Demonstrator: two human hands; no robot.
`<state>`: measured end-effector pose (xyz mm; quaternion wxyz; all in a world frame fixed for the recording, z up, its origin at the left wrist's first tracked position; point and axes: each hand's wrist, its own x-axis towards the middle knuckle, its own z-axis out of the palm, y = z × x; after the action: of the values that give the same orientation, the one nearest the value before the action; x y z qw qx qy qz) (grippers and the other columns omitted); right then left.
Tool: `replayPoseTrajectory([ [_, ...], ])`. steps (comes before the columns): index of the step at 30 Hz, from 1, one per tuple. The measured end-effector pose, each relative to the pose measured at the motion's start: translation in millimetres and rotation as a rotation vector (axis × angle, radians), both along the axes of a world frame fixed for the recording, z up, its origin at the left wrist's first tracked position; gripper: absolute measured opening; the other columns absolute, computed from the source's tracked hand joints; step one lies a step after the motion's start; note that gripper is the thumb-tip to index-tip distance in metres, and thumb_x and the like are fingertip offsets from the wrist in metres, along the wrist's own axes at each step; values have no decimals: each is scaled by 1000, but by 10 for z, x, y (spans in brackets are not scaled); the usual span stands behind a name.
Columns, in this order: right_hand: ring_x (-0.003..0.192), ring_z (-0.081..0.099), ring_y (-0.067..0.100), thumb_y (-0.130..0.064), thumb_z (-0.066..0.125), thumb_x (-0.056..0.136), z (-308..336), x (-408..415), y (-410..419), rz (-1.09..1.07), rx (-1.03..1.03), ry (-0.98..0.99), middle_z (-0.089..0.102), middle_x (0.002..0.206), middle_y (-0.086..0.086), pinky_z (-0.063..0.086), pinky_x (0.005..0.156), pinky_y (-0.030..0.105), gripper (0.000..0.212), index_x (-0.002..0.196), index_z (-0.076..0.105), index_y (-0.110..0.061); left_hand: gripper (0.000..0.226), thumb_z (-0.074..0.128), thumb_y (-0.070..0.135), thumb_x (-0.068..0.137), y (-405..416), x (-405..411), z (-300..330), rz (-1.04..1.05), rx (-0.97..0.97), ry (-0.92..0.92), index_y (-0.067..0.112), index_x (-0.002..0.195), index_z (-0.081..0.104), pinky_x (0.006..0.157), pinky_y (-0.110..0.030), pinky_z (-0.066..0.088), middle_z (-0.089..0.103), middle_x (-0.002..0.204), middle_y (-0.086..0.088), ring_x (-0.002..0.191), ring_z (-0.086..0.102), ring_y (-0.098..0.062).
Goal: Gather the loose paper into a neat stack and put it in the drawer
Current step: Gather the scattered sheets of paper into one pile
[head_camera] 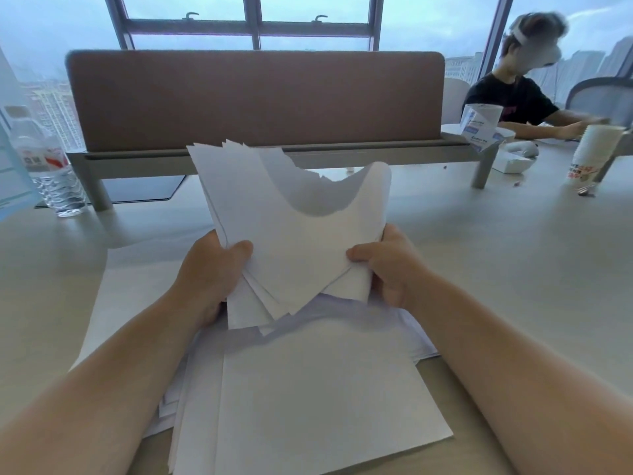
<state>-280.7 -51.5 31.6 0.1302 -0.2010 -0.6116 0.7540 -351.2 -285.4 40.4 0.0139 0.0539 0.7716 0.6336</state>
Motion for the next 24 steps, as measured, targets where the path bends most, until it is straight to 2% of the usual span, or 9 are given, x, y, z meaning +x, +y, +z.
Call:
replayPoseTrajectory([
  [3, 87, 70, 31, 8, 64, 89, 71, 6, 107, -86, 3, 27, 71, 111, 17, 62, 73, 43, 37, 122, 59, -8, 4, 69, 27, 92, -14, -18, 7, 71, -12, 59, 28, 89, 66, 92, -48, 59, 74, 99, 4, 93, 72, -29],
  [7, 90, 72, 36, 11, 64, 84, 240, 66, 375, -240, -105, 193, 69, 117, 22, 62, 80, 55, 53, 133, 55, -7, 5, 68, 25, 95, -43, -61, -14, 134, -22, 128, 25, 99, 65, 77, -37, 53, 68, 89, 12, 86, 69, -18],
  [9, 98, 72, 40, 11, 64, 83, 308, 96, 488, -293, -190, 276, 70, 119, 22, 59, 84, 62, 55, 134, 55, -7, 12, 69, 25, 93, -52, -76, -9, 139, -9, 132, 24, 105, 66, 81, -39, 55, 69, 91, 11, 87, 70, -21],
  [11, 109, 70, 43, 7, 62, 87, 349, 121, 569, -312, -313, 352, 71, 121, 22, 57, 89, 64, 46, 131, 58, -7, 19, 70, 29, 92, -59, -92, -14, 149, -20, 137, 23, 110, 67, 88, -45, 58, 73, 96, 5, 91, 71, -29],
  [14, 116, 68, 37, -5, 54, 98, 398, 192, 643, -235, -501, 440, 74, 120, 18, 57, 94, 54, 31, 127, 62, -4, 28, 69, 31, 94, -70, -91, -19, 151, -50, 148, 19, 118, 67, 88, -45, 56, 73, 106, -3, 96, 69, -33],
  [17, 103, 74, 31, -11, 52, 96, 480, 291, 643, -159, -573, 566, 76, 113, 16, 61, 86, 46, 30, 122, 64, -2, 28, 68, 28, 97, -64, -99, -35, 138, -50, 154, 16, 123, 64, 84, -41, 50, 69, 110, -5, 97, 65, -34],
  [20, 64, 75, 22, -8, 42, 105, 556, 373, 588, -130, -653, 668, 76, 78, 12, 60, 52, 30, 23, 102, 64, -1, 27, 68, 28, 97, -44, -89, -43, 128, -62, 145, 18, 122, 64, 86, -44, 53, 68, 111, -6, 97, 65, -35],
  [22, 54, 70, 17, -10, 42, 107, 569, 368, 551, -87, -639, 646, 71, 66, 7, 56, 49, 25, 24, 98, 62, -4, 22, 69, 28, 96, -39, -81, -43, 113, -56, 142, 20, 117, 64, 87, -45, 55, 70, 109, -7, 96, 67, -35],
  [24, 54, 68, 15, -9, 45, 104, 551, 327, 460, -29, -509, 538, 69, 65, 5, 56, 51, 24, 18, 99, 62, -5, 19, 70, 27, 97, -37, -68, -39, 101, -49, 147, 21, 114, 64, 79, -38, 52, 70, 104, -4, 89, 67, -28],
])
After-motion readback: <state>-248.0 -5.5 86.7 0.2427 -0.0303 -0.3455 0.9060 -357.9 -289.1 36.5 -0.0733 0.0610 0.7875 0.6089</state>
